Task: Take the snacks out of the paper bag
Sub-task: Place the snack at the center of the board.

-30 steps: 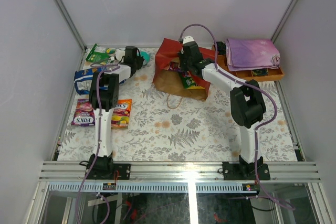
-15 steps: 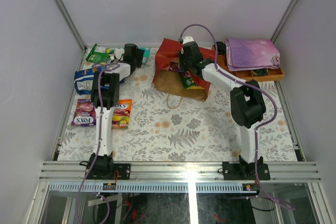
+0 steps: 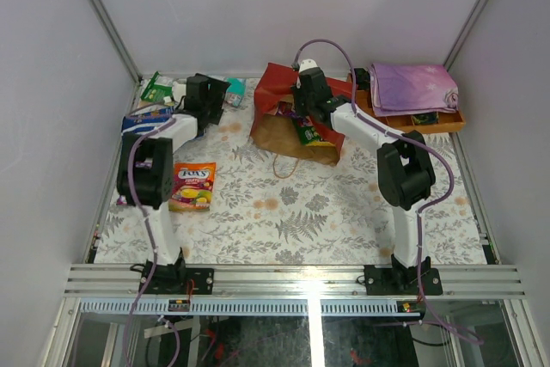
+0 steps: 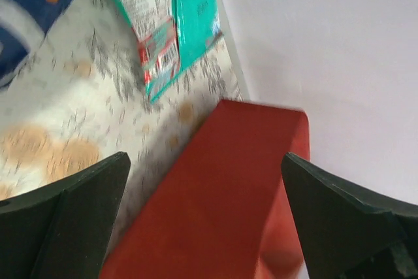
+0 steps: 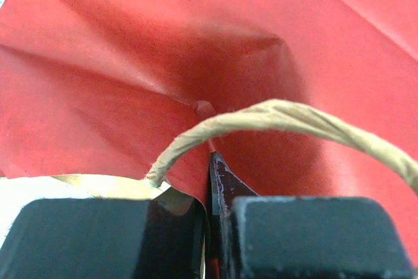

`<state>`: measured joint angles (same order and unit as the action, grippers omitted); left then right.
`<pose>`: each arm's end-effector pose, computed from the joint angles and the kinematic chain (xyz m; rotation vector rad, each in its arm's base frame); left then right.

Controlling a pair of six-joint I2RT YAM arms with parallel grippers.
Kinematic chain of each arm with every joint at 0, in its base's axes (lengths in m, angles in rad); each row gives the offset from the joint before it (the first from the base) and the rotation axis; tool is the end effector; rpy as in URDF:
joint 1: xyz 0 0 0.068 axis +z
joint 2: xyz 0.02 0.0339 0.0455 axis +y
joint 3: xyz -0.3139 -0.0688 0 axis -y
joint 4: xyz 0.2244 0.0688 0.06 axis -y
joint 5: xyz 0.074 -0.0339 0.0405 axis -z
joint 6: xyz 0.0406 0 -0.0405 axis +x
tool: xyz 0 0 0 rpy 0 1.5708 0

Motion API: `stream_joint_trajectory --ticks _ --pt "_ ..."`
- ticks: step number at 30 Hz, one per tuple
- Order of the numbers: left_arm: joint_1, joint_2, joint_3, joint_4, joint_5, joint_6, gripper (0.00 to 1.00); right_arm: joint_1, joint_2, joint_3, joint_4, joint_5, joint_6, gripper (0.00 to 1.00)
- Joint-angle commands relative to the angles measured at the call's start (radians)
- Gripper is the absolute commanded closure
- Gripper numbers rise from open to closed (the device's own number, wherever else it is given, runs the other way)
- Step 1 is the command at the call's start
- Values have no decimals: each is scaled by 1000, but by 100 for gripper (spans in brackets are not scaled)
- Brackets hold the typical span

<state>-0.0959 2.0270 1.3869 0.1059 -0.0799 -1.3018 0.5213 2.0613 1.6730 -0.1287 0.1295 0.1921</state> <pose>0.4708 -0.0420 0.2511 -1.2856 1.7791 -0.7380 0.4341 0.2433 0.3045 -0.2654 2.0800 0.2983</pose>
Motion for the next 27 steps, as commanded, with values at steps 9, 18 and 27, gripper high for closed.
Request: stream_joint_trajectory --ticks 9,18,27 --pt "-285 -487 -599 157 -159 180 3 -9 -75 32 -7 30 -28 100" --pt "-598 -765 -823 159 -306 81 4 -11 -58 56 -3 63 -56 100" --pt "-621 -593 -841 425 -97 -145 6 -12 -46 64 17 110 -5 100"
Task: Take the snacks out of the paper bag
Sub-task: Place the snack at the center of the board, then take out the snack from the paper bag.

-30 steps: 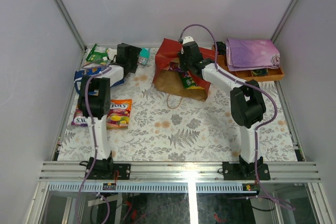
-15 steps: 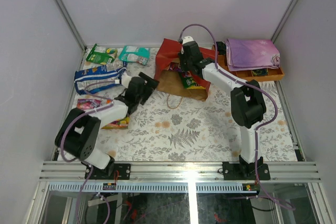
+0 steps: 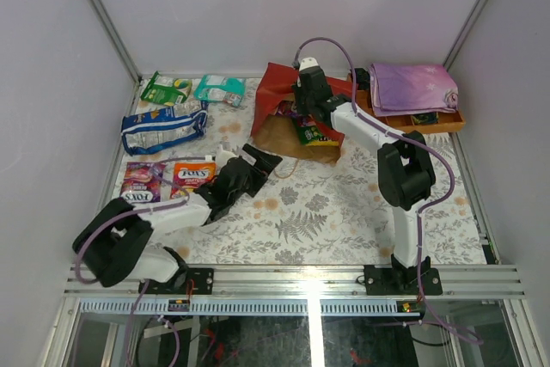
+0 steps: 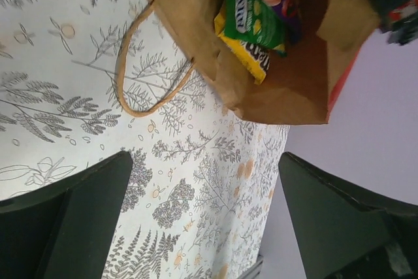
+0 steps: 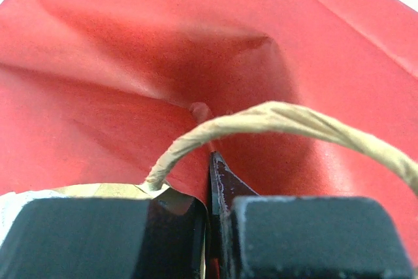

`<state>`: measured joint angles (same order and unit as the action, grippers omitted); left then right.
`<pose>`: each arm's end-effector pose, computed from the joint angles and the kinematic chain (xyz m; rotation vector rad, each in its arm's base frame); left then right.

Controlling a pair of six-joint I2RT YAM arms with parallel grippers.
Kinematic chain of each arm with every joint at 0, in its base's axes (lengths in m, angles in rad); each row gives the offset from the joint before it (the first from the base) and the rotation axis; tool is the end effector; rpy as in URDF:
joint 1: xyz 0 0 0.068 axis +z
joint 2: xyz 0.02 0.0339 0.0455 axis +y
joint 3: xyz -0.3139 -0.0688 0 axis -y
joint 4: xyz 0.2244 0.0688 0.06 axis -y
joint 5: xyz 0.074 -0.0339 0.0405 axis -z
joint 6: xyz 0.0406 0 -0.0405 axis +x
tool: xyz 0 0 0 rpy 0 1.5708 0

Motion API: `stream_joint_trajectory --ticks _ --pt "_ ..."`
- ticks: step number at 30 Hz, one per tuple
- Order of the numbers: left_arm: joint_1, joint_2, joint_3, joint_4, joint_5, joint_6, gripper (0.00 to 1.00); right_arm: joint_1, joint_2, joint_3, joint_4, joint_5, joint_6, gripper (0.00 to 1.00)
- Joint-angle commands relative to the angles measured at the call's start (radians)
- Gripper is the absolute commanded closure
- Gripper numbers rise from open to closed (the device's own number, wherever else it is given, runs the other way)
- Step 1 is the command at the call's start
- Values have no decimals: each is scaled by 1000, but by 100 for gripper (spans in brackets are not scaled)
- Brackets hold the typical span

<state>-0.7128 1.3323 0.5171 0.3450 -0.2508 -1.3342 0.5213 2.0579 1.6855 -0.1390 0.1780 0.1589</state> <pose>0.1915 -0.1522 0.2450 -0.8266 2.0231 -0.9986 0.4347 0.2414 0.3094 -0.2678 2.0642 0.2311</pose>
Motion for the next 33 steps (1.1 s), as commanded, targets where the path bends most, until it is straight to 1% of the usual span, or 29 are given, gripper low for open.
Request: stream_joint_trajectory --ticks 1,4,9,13,18,22,27,31,33 --pt "-4 141 46 223 90 -126 6 -13 -43 52 26 63 30 100" --pt "11 263 125 288 132 -153 7 -15 -48 52 23 68 20 100" --pt "68 406 261 342 181 -208 10 -19 -65 48 19 72 -20 100" --pt "108 496 352 335 177 -236 13 -25 -63 67 14 59 -53 100" --pt "125 591 444 305 124 -265 16 -35 -48 122 -24 50 -75 100" --pt "136 660 501 278 69 -269 22 -43 -56 115 -23 40 -78 100" --pt "157 730 563 272 27 -256 25 -44 -65 94 -10 23 -57 100" --pt "177 744 608 242 -18 -241 25 -43 -66 86 -14 -13 -17 100" --pt "187 748 626 222 -43 -233 25 -36 -60 85 -19 -5 -8 100"
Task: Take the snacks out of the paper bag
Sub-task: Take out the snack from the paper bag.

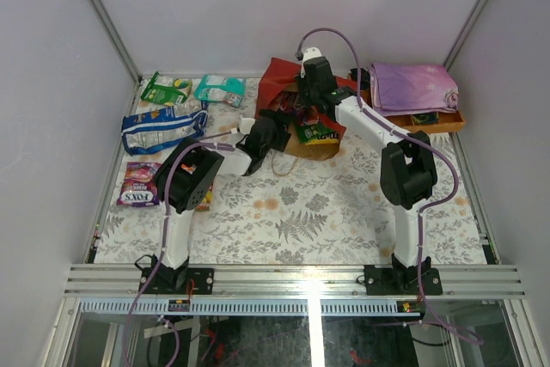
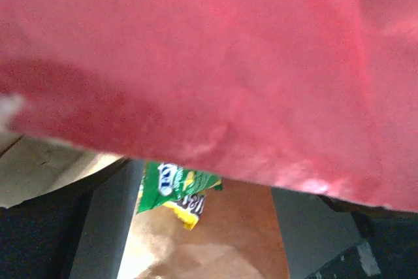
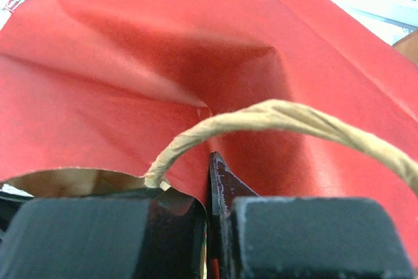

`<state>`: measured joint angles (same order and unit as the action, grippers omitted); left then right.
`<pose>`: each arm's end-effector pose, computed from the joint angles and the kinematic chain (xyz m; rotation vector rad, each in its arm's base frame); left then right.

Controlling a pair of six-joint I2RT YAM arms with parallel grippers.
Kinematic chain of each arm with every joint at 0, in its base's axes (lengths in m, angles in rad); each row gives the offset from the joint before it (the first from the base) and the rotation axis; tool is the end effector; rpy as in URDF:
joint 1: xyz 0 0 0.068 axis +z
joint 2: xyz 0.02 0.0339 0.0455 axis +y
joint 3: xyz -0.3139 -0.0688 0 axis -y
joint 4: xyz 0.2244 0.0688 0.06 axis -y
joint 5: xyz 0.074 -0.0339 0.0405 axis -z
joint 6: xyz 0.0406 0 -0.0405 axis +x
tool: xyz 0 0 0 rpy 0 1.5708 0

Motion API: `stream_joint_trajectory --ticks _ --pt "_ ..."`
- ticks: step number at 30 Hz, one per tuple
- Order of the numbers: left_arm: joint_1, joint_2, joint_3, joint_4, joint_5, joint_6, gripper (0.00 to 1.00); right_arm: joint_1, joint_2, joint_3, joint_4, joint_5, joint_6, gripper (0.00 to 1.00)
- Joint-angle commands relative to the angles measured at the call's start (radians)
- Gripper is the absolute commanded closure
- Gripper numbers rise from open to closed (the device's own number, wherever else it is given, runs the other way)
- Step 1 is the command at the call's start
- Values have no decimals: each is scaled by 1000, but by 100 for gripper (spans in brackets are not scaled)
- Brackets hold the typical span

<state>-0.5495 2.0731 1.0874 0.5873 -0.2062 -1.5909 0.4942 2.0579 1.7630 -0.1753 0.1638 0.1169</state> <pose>0.3880 -0.2279 0.1906 -1.2019 1.7978 -1.1498 0.4440 0.2317 0.3314 -0.2814 2.0216 0.2166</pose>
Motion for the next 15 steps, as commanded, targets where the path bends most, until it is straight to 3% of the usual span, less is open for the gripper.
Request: stream_joint_trajectory --ticks 1,6,15 --pt "27 10 65 -33 -101 29 25 -4 -57 8 15 20 34 100" --pt "53 38 127 -86 -123 84 25 26 -43 7 7 99 5 100" --pt "102 189 328 -200 -22 159 27 134 45 97 -11 416 -177 100"
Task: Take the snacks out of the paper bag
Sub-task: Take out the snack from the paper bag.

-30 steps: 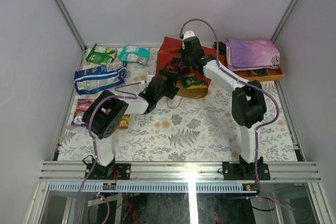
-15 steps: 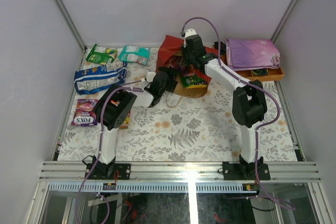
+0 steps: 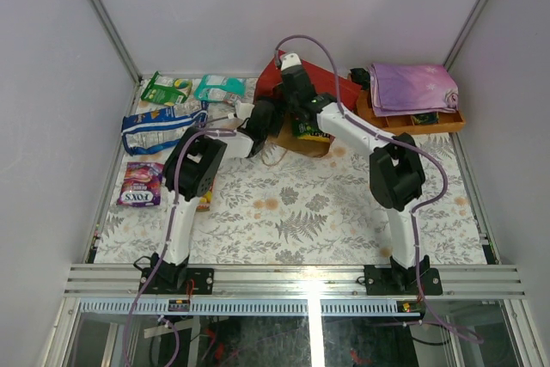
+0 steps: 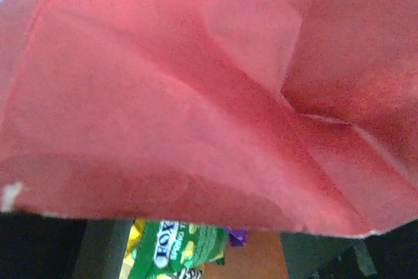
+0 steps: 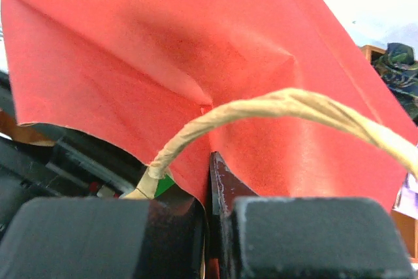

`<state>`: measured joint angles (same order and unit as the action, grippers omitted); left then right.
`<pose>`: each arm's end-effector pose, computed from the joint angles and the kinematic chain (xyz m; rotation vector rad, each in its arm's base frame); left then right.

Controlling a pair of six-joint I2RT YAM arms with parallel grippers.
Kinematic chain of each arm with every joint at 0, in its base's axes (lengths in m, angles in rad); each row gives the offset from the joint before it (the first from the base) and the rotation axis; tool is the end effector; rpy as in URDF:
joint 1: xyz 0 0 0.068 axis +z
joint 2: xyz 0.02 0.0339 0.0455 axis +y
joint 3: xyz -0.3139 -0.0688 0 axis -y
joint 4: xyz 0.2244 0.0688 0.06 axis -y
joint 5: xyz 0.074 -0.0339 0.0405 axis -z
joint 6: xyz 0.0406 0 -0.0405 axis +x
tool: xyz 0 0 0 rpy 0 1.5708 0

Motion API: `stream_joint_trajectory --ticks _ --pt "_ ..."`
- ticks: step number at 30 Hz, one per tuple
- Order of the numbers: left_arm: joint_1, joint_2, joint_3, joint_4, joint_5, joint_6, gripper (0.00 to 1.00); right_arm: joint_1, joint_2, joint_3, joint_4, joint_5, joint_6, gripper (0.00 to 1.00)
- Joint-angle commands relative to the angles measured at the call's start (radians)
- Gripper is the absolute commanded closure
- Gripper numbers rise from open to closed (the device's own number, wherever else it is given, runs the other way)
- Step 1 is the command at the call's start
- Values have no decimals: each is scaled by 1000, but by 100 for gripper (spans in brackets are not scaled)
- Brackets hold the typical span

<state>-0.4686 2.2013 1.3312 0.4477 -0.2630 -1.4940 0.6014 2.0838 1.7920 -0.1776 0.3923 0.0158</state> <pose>0.4499 -0.2159 0.1878 -1.1950 1.7540 -0.9816 0.4257 0.2733 0.3295 -0.3414 1.9727 -0.0056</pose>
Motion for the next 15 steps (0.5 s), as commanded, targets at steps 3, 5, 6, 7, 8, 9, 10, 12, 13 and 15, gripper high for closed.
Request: stream_joint_trajectory --ticks 3,5,6,7,8,9,10,12,13,15 --pt "32 118 142 -63 74 74 27 33 30 83 -8 225 -83 100" --pt "38 165 178 -45 113 74 28 36 33 88 -7 230 -83 100" --pt "42 183 191 -30 133 70 30 38 34 88 -6 233 -84 100" --pt "44 197 202 -18 154 61 31 39 37 88 -6 236 -82 100" --pt "46 206 202 -3 167 53 32 40 38 88 -5 241 -80 100" --pt "48 207 195 13 173 52 33 40 39 90 -4 244 -78 100" --pt "47 202 182 24 173 56 33 40 41 88 -1 249 -79 100" --pt "45 170 137 32 155 68 34 40 44 89 6 249 -78 100" --pt "45 148 103 43 149 69 33 40 47 93 8 249 -74 100" --pt "44 92 21 75 135 69 33 38 56 111 -1 248 -61 100"
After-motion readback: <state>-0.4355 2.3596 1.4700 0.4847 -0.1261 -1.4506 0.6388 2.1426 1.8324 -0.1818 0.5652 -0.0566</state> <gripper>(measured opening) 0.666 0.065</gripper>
